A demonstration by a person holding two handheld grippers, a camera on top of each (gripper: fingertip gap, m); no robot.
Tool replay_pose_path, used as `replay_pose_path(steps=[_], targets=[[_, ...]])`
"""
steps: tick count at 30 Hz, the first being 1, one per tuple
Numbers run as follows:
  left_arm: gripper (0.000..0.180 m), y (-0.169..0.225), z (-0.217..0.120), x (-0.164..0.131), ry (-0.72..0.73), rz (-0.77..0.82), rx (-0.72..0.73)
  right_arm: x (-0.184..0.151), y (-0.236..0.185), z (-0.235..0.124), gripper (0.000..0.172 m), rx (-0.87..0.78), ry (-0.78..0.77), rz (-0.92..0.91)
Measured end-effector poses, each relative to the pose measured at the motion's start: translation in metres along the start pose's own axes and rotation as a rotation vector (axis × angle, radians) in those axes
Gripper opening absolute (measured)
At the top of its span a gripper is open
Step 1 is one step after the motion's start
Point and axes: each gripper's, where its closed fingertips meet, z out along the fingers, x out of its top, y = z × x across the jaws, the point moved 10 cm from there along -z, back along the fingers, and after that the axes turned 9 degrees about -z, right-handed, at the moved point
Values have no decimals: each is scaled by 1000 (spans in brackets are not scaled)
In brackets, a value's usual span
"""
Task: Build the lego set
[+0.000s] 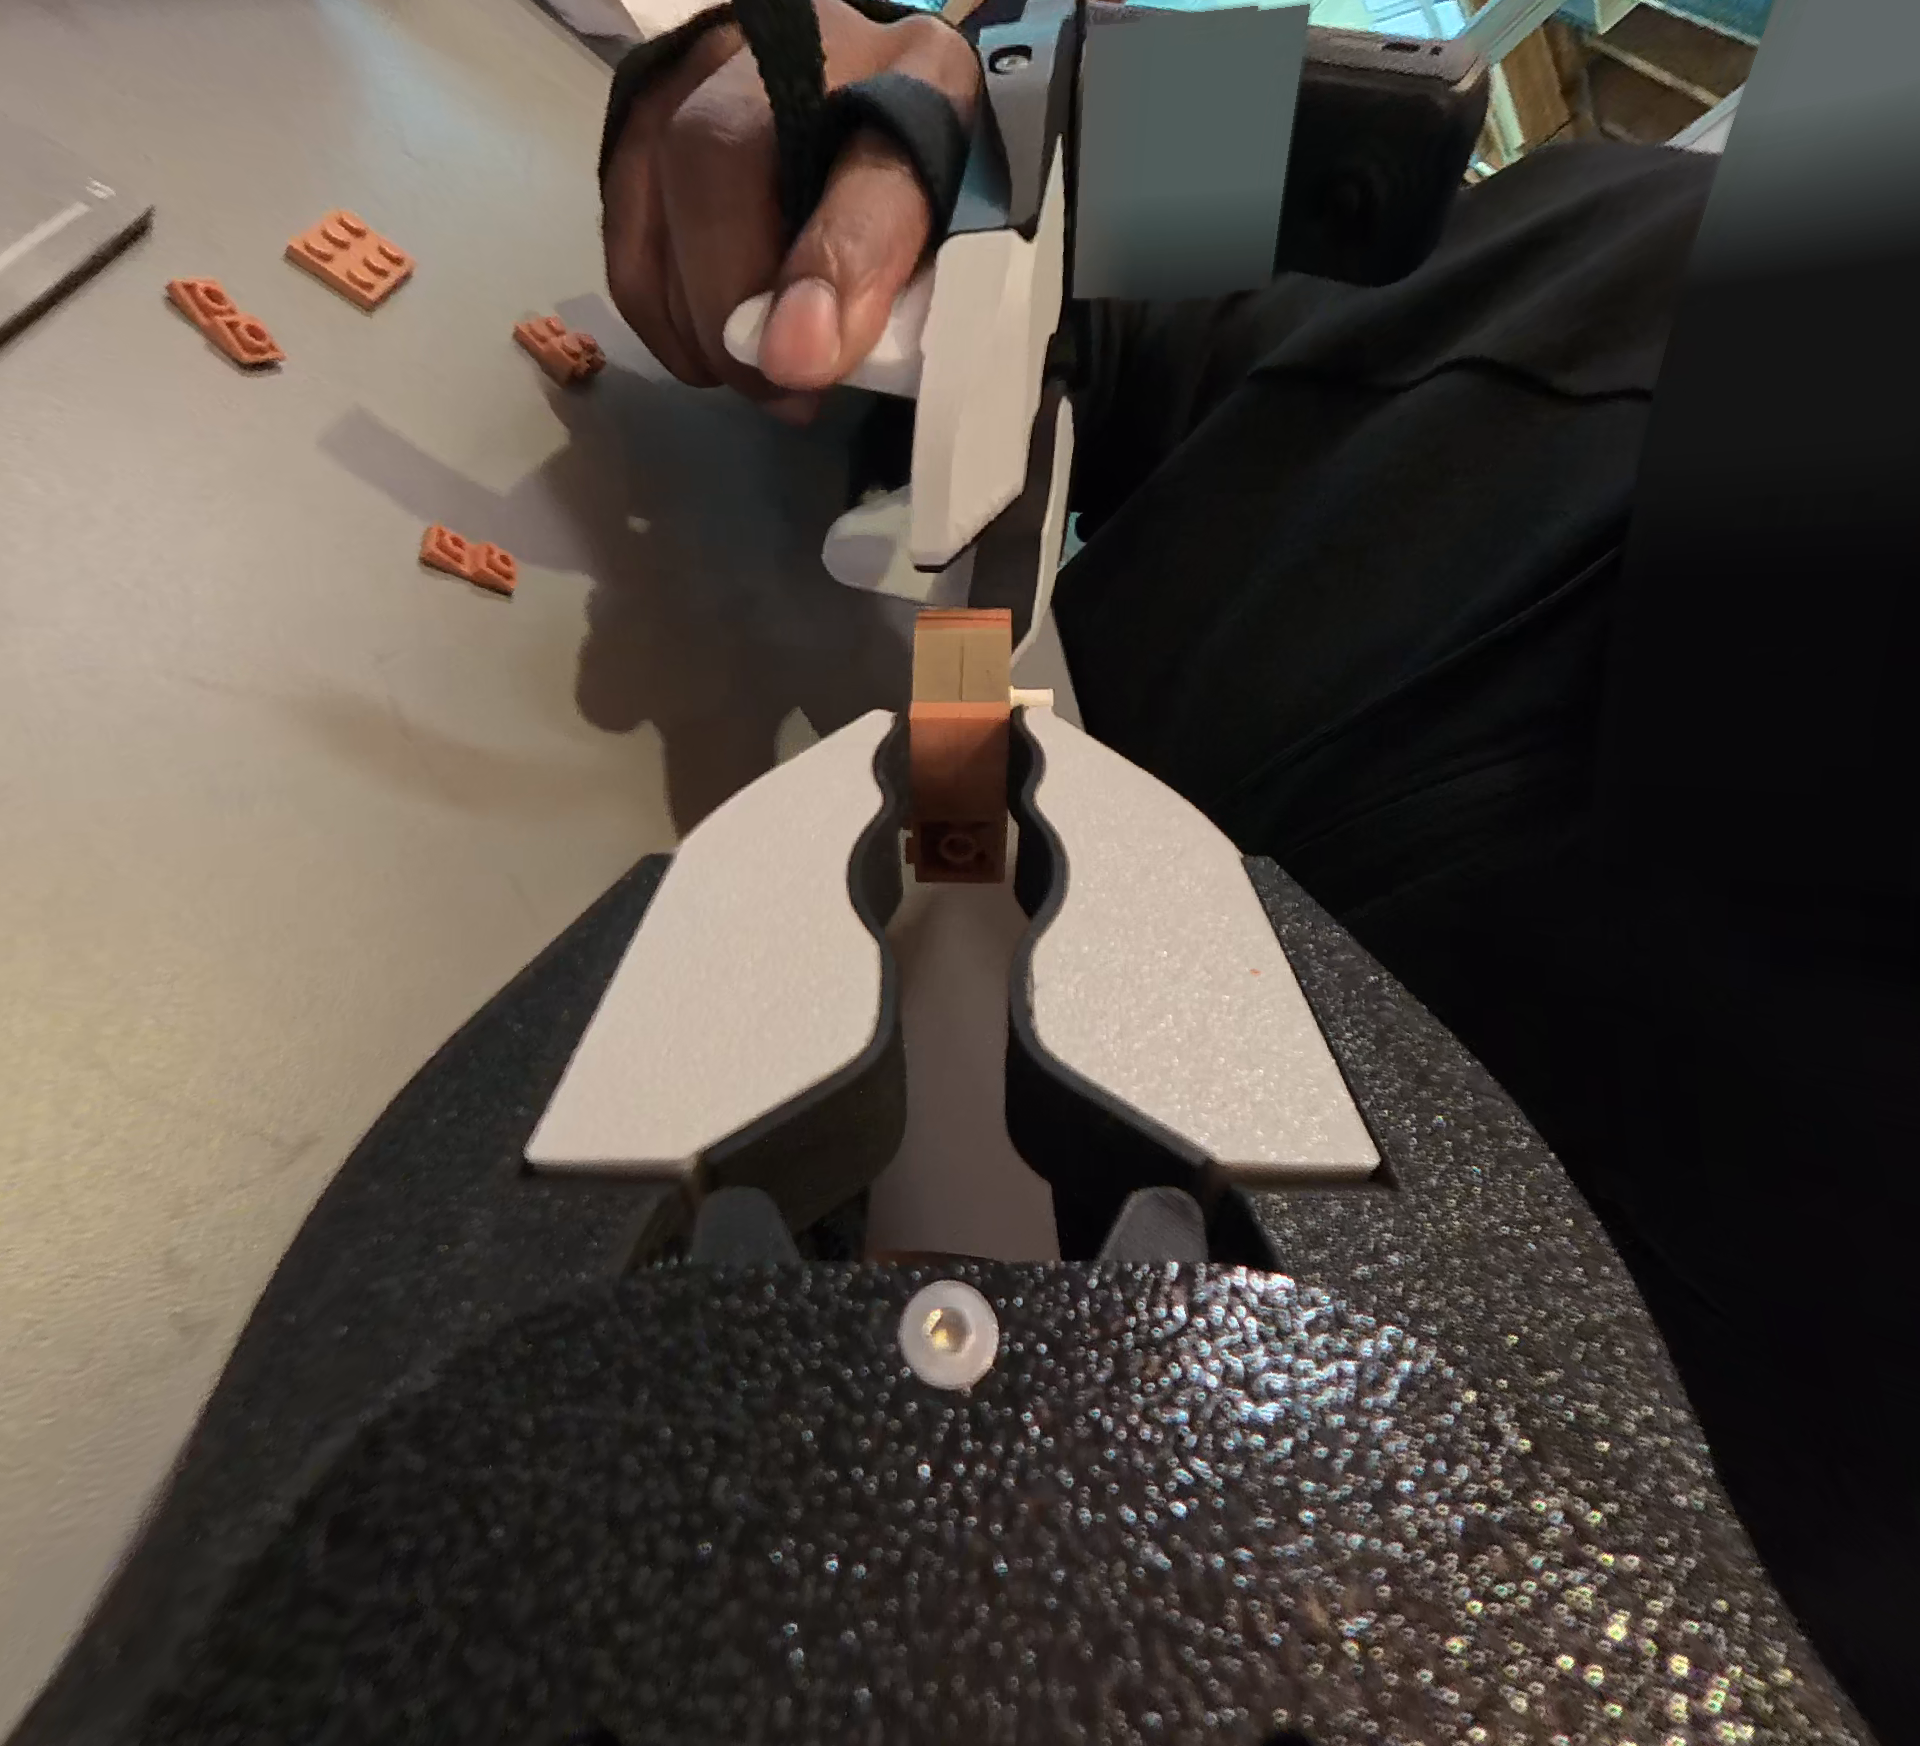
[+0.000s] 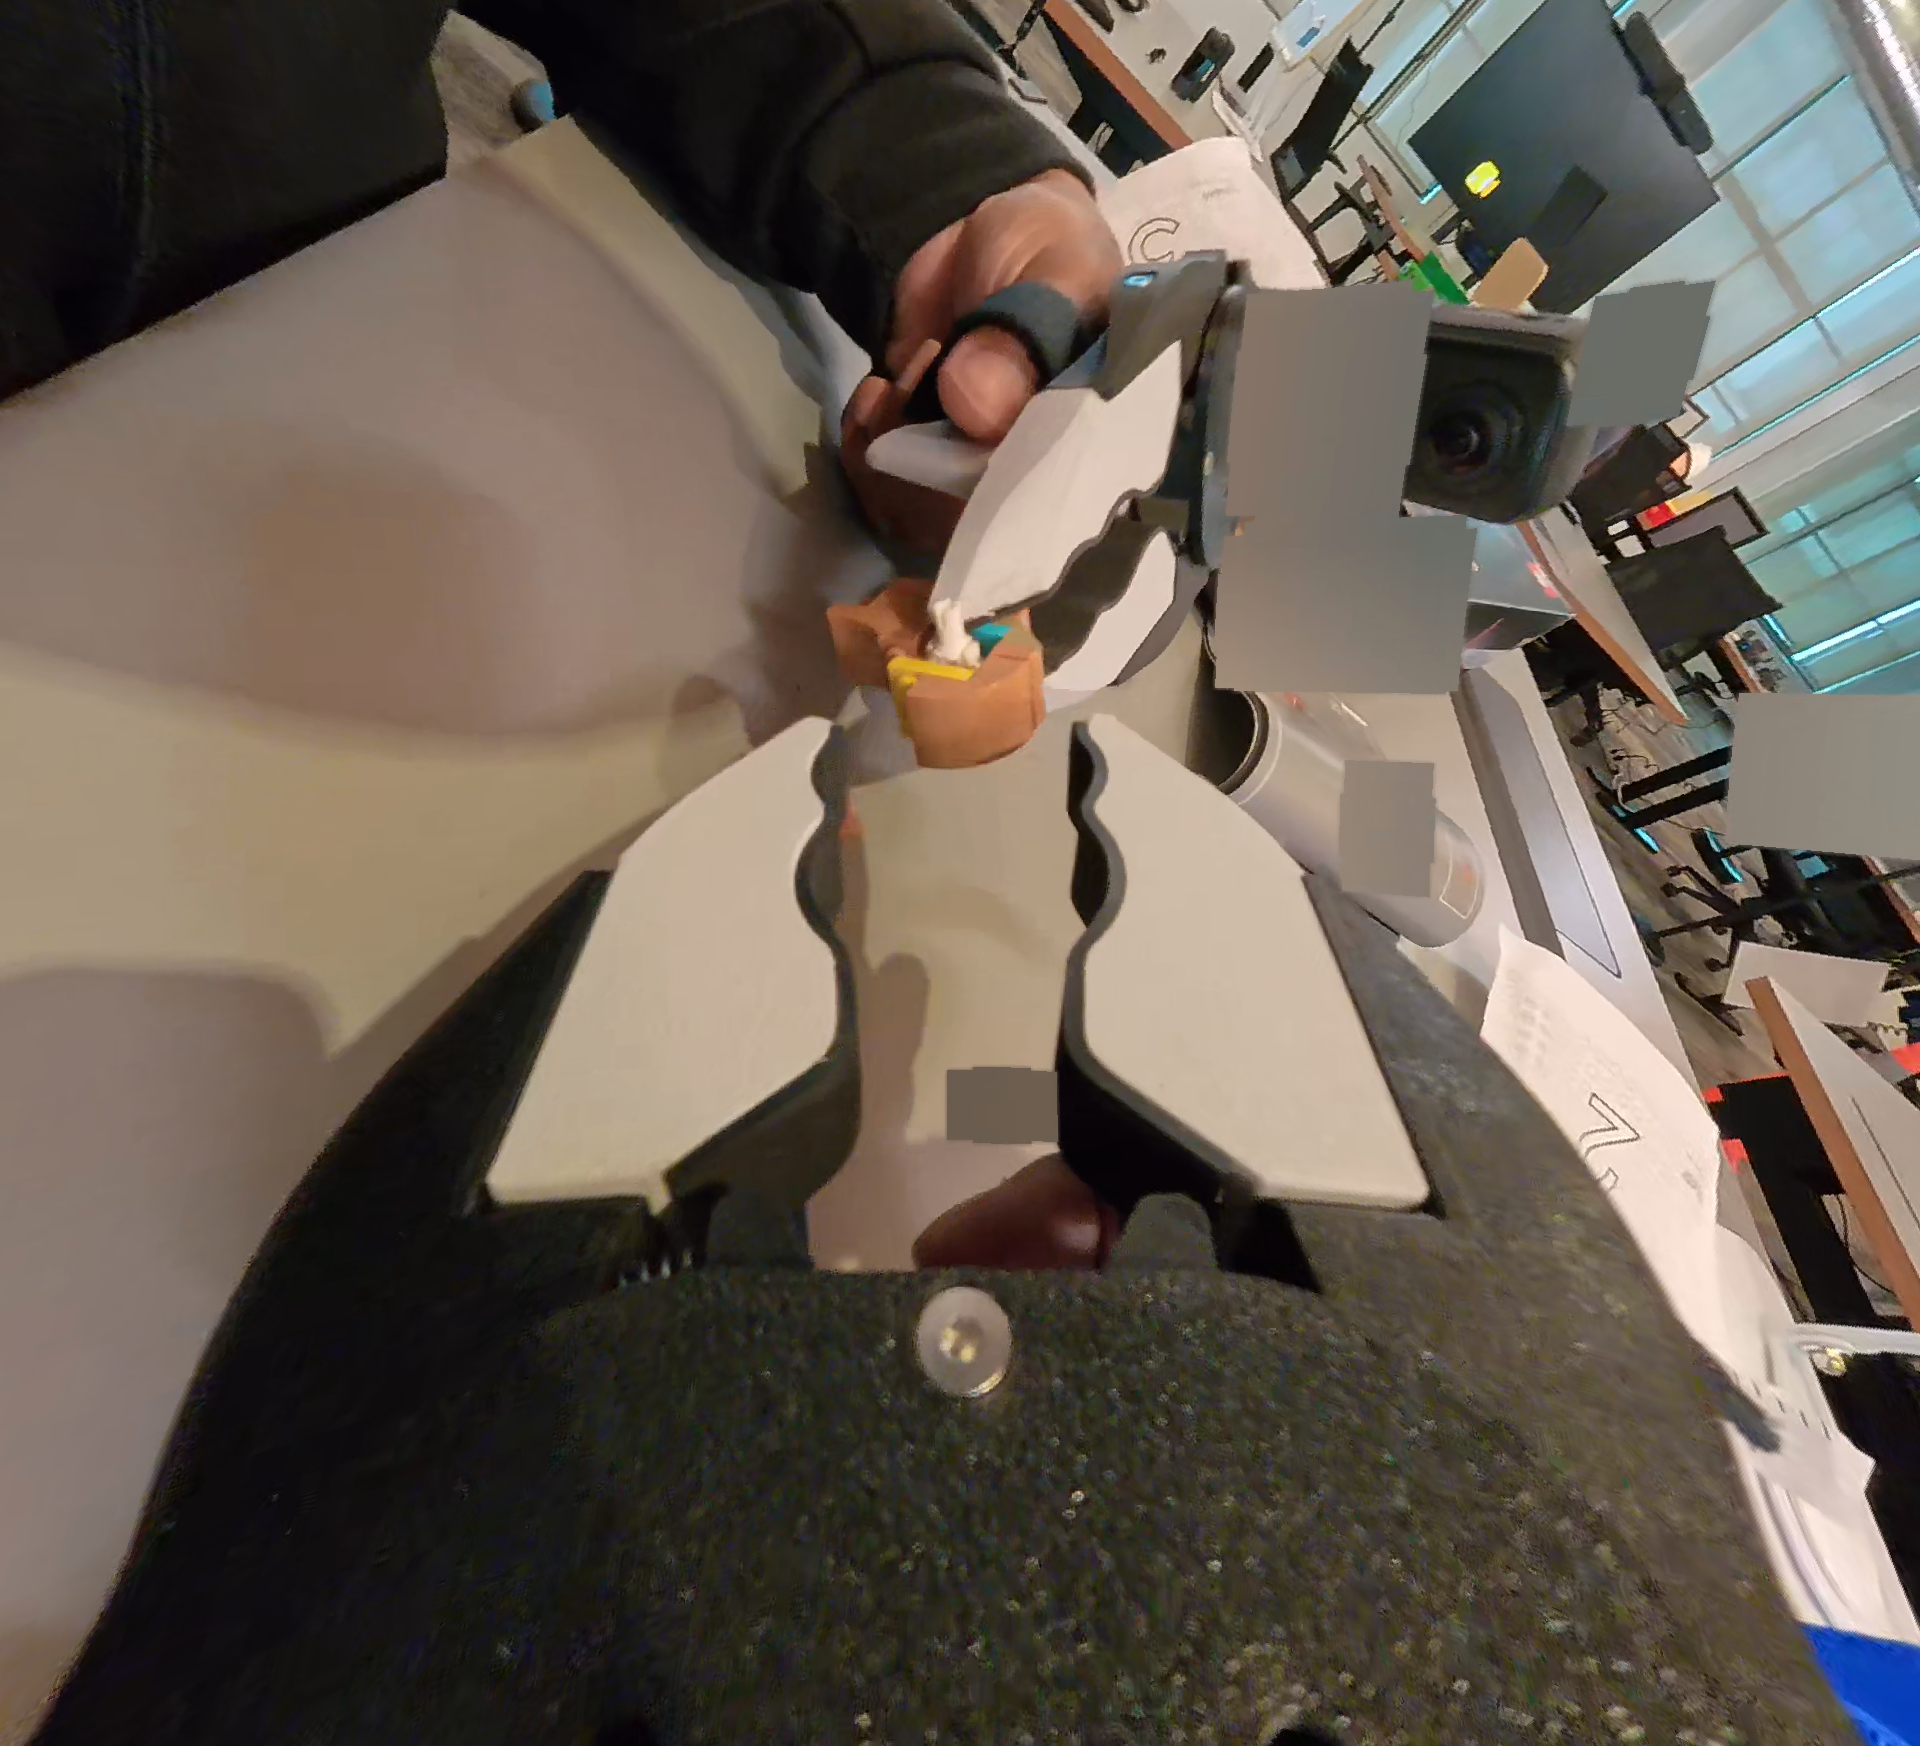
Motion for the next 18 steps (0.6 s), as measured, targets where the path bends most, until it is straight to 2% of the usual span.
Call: replay_pose_path(steps=[7,10,14,18], targets=[[16,-3,11,1,-156,-32,-63,4,-11,9,48,90,-14,-86],[16,-4,15,0,-221,-41,-73,5,-15,10,44,117,-16,-106],[16,-6,21,1,-280,-41,-58,6,-17,11,29,145,-8,-106],[16,-5,25,0,-319,-24,-45,5,-18,12,29,195,7,-90]])
